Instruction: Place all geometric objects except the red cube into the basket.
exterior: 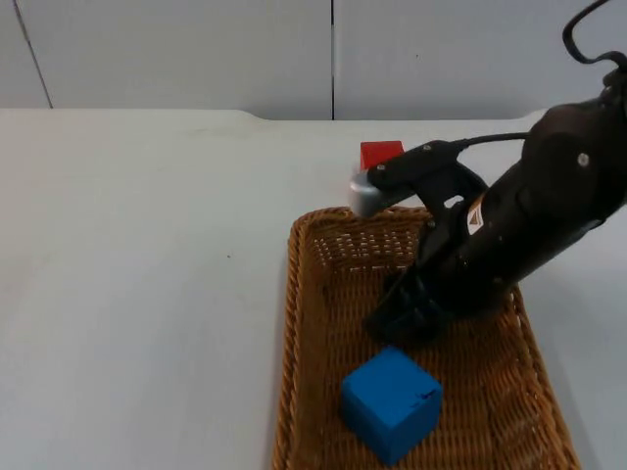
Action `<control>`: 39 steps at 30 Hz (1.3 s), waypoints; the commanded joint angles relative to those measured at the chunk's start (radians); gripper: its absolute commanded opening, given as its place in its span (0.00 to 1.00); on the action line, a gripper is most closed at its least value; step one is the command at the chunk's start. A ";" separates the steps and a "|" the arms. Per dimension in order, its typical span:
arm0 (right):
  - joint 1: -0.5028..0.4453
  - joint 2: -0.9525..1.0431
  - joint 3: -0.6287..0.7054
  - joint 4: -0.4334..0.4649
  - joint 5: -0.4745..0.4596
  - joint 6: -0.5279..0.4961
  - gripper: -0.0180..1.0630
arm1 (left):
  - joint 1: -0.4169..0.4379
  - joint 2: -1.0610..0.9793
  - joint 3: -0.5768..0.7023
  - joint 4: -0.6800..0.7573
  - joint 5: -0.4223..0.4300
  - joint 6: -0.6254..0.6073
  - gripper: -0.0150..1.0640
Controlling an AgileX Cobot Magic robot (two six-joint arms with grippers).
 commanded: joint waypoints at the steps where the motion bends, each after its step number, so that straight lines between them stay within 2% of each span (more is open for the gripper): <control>1: -0.003 -0.039 0.002 0.002 -0.022 0.003 0.73 | 0.003 -0.006 0.003 0.001 -0.006 -0.003 0.99; 2: -0.003 -0.039 0.002 0.002 -0.022 0.003 0.73 | 0.003 -0.006 0.003 0.001 -0.006 -0.003 0.99; 4: -0.003 -0.087 0.002 0.002 -0.022 0.003 0.82 | 0.003 -0.006 0.003 0.001 -0.006 -0.003 0.99; 5: 0.000 -0.114 0.002 0.002 -0.017 0.003 0.83 | 0.003 -0.006 0.003 0.001 -0.006 -0.003 0.99; 12: 0.001 -0.358 0.002 0.006 0.062 0.003 0.83 | 0.003 -0.006 0.003 0.001 -0.006 -0.003 0.99; 16: 0.001 -0.644 0.002 0.002 0.137 -0.007 0.83 | 0.003 -0.007 0.003 0.001 0.001 0.022 0.99; 17: 0.001 -0.644 0.002 0.002 0.137 -0.007 0.83 | 0.003 -0.007 0.003 0.001 0.001 0.022 0.99; 22: 0.001 -0.898 0.004 0.002 0.220 -0.023 0.83 | 0.003 -0.030 0.003 -0.011 0.005 0.022 0.99; 24: 0.001 -0.918 0.004 0.002 0.228 -0.023 0.83 | 0.003 -0.049 0.003 -0.011 0.005 0.022 0.99; 26: 0.001 -0.986 0.004 0.002 0.276 -0.023 0.83 | 0.003 -0.096 0.003 -0.013 0.008 0.022 0.99; 31: 0.001 -1.117 0.059 0.002 0.294 -0.048 0.83 | 0.003 -0.216 0.003 -0.014 0.066 0.024 0.99; 34: 0.001 -1.217 0.147 0.002 0.294 -0.048 0.83 | 0.003 -0.309 0.003 -0.014 0.128 0.024 0.99; 39: 0.001 -1.368 0.259 0.006 0.311 -0.041 0.83 | 0.003 -0.442 0.003 -0.002 0.184 0.026 0.99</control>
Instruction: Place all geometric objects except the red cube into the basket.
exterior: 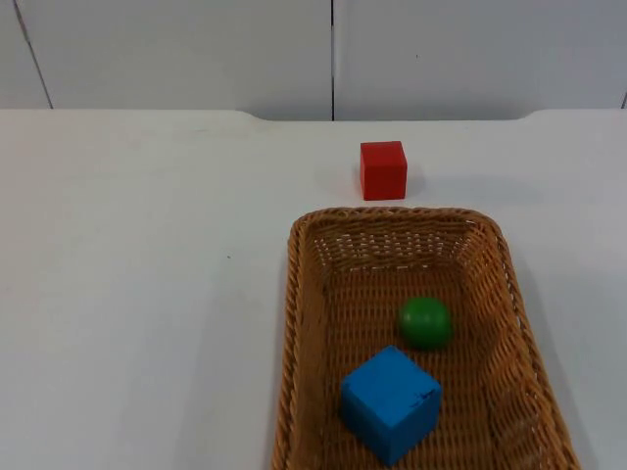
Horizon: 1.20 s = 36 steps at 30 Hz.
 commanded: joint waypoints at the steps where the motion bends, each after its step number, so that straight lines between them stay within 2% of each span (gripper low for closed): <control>1: 0.001 -0.082 0.055 0.002 0.018 -0.005 0.83 | 0.003 -0.067 0.003 0.003 0.041 0.003 0.99; 4: 0.001 -0.203 0.125 0.002 0.066 0.004 0.83 | 0.003 -0.155 0.003 0.006 0.102 0.003 0.99; 11: 0.001 -0.389 0.208 0.001 0.164 0.032 0.83 | 0.003 -0.280 0.003 0.006 0.161 0.003 0.99; 16: 0.001 -0.538 0.265 -0.005 0.316 0.075 0.83 | 0.003 -0.324 0.001 0.035 0.208 0.003 0.99; 18: 0.001 -0.561 0.270 -0.006 0.344 0.082 0.83 | 0.003 -0.324 0.004 0.044 0.227 0.003 0.99; 21: 0.001 -0.633 0.279 -0.028 0.416 0.107 0.83 | 0.003 -0.324 0.042 0.047 0.233 0.003 0.99; 25: 0.001 -0.667 0.279 -0.032 0.421 0.119 0.83 | 0.003 -0.324 0.105 0.047 0.226 0.003 0.99; 30: 0.000 -0.667 0.272 -0.044 0.480 0.119 0.83 | 0.003 -0.324 0.188 0.025 0.225 0.003 0.99; 33: 0.000 -0.667 0.277 -0.091 0.566 0.122 0.83 | 0.003 -0.324 0.227 0.029 0.216 0.003 0.99; 36: 0.000 -0.667 0.288 -0.130 0.582 0.163 0.83 | 0.003 -0.324 0.250 0.029 0.192 0.003 0.99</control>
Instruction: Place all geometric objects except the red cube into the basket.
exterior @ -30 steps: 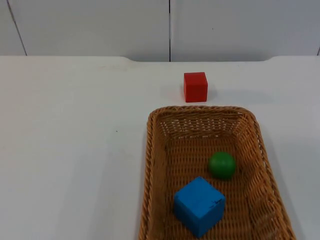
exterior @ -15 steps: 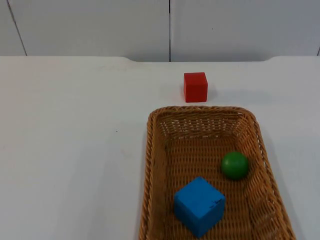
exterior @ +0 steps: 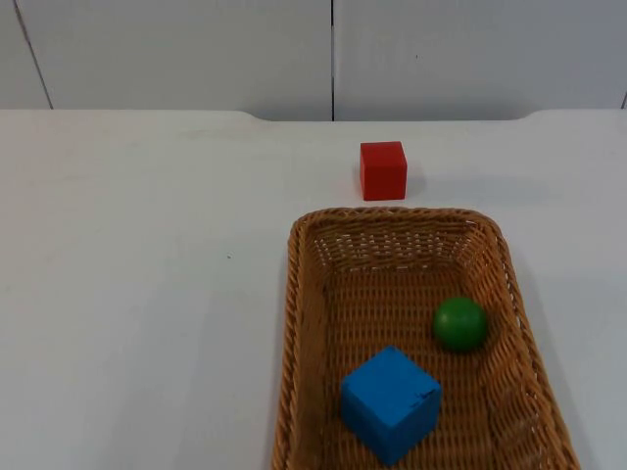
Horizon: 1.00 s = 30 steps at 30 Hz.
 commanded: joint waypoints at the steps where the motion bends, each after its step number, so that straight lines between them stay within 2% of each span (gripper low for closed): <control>1: -0.001 -0.004 0.007 -0.038 0.008 0.029 0.83 | 0.003 -0.004 0.009 -0.008 -0.024 0.007 0.99; 2: -0.001 -0.004 0.010 -0.051 0.001 0.052 0.83 | 0.003 -0.004 0.009 -0.006 -0.033 0.009 0.99; 10: -0.001 -0.004 0.010 -0.051 0.001 0.050 0.83 | 0.003 -0.004 0.027 0.012 -0.046 -0.007 0.99; 19: -0.001 -0.004 0.010 0.009 0.001 -0.025 0.83 | 0.003 -0.004 0.027 0.055 -0.046 -0.057 0.99; 30: -0.001 -0.004 0.010 0.011 0.001 -0.028 0.83 | 0.003 -0.004 0.027 0.055 -0.046 -0.063 0.99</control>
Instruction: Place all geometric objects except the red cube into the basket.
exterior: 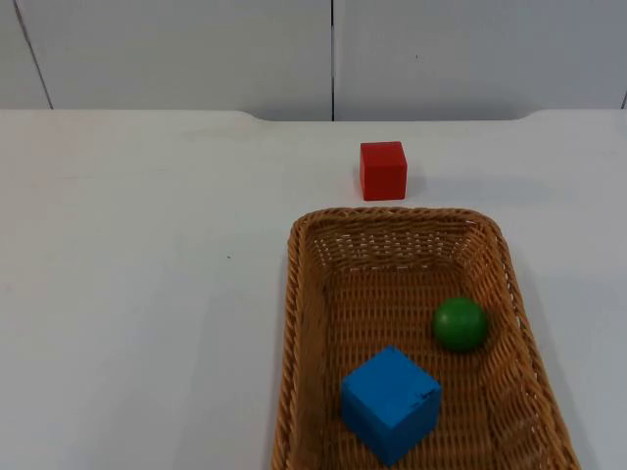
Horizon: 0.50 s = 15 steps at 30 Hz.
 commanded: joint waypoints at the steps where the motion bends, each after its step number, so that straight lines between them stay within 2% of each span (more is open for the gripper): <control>1: -0.001 -0.004 0.006 0.002 -0.003 -0.013 0.83 | 0.003 -0.004 0.005 0.000 -0.009 -0.008 0.99; 15: -0.001 -0.004 0.006 0.005 -0.003 0.000 0.83 | 0.003 -0.004 0.005 0.011 -0.011 -0.029 0.99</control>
